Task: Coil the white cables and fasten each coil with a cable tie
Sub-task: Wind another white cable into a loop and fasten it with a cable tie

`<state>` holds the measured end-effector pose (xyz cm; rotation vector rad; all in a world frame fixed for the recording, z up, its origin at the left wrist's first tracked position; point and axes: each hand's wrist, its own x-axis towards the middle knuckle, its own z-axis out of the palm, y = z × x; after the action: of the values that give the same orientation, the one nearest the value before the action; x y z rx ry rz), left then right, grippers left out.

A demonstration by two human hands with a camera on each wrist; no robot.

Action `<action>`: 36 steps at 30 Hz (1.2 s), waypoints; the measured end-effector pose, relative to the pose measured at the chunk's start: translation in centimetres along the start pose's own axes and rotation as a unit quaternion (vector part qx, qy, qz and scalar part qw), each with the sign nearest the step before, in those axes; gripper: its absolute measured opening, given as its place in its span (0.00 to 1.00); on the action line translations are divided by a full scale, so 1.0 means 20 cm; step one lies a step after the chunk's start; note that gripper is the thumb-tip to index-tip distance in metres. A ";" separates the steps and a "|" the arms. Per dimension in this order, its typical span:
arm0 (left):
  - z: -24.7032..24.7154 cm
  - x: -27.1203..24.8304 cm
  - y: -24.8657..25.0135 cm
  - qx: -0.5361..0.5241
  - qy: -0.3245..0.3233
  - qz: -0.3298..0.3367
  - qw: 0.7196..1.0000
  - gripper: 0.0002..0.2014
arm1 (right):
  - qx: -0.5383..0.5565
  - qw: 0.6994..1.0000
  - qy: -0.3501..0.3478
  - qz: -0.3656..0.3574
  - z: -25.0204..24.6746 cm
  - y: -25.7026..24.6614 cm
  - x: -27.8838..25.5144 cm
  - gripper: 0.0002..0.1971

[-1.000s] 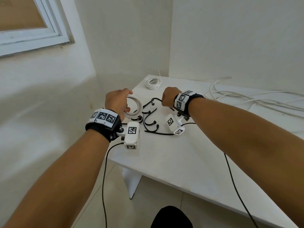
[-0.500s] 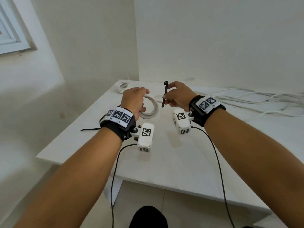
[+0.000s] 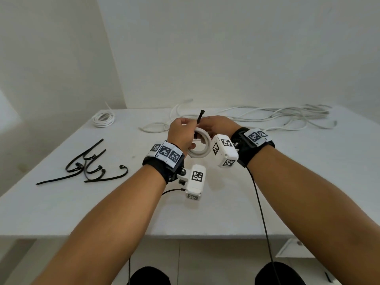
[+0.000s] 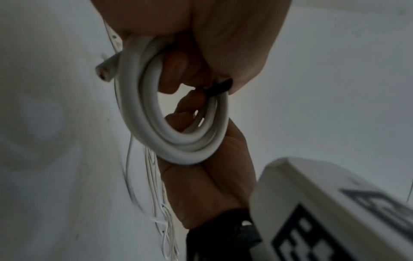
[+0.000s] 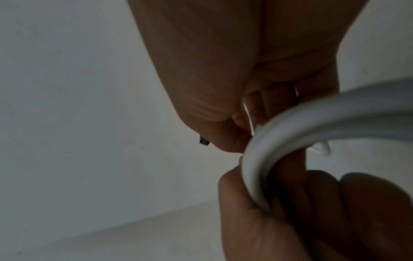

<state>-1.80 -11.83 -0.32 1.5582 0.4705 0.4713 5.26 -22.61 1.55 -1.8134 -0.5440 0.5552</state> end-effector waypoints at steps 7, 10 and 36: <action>0.10 -0.04 0.00 0.001 -0.055 -0.022 0.998 0.10 | -0.069 0.997 0.029 -0.011 -0.13 0.06 -0.07 0.10; 0.13 -0.02 -0.01 -0.001 -0.033 -0.037 0.999 0.13 | 0.099 0.995 0.021 0.023 -0.15 0.08 -0.08 0.15; 0.10 0.13 -0.06 -0.088 0.041 -0.074 0.992 0.08 | -0.255 0.903 0.143 -0.314 -0.12 0.05 -0.11 0.01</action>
<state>1.35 -11.98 -1.51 1.3268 0.5877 0.4502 5.08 -26.13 1.45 -2.0021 -1.0813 -0.3265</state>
